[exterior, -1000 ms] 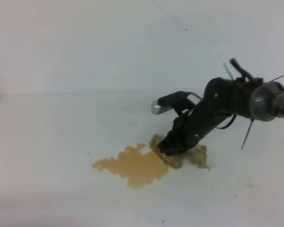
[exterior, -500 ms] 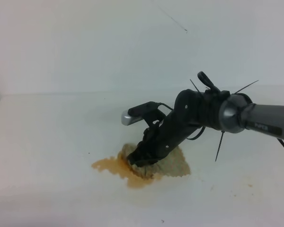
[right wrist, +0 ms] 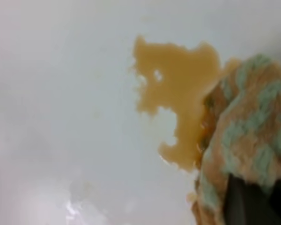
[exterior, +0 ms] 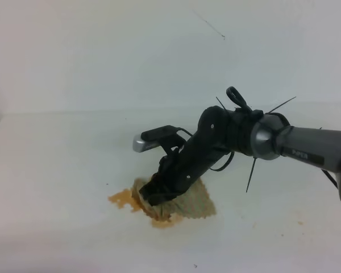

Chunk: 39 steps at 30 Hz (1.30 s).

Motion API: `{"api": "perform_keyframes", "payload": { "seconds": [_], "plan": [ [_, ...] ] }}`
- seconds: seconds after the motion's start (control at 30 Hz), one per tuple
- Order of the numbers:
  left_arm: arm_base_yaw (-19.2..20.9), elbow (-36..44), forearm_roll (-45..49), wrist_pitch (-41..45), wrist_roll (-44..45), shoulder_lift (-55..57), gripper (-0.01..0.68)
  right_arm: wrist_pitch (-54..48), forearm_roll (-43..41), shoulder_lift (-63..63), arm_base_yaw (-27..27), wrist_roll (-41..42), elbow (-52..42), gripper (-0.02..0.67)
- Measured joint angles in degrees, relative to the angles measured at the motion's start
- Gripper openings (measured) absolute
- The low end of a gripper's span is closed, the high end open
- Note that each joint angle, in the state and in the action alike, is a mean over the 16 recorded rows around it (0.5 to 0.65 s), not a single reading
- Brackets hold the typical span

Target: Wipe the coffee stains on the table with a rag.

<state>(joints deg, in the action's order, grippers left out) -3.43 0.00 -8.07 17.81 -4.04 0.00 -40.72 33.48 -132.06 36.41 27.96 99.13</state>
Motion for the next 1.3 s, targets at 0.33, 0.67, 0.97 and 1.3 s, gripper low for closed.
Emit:
{"api": "perform_keyframes", "payload": {
  "seconds": [0.33,0.67,0.97,1.3],
  "plan": [
    [0.0,0.0,0.0,0.0,0.0,0.0,-0.003,-5.8,4.9,-0.2,1.0,0.5,9.6,0.007],
    [0.0,0.0,0.0,0.0,0.0,0.0,-0.003,-6.9,8.1,-2.6,2.1,3.3,13.1,0.021],
    [0.0,0.0,0.0,0.0,0.0,0.0,-0.003,-7.3,2.2,-6.0,2.0,2.6,13.7,0.152],
    [0.0,0.0,0.0,0.0,0.0,0.0,-0.003,-11.6,-7.4,-5.7,4.2,4.3,18.3,0.333]
  ]
}}
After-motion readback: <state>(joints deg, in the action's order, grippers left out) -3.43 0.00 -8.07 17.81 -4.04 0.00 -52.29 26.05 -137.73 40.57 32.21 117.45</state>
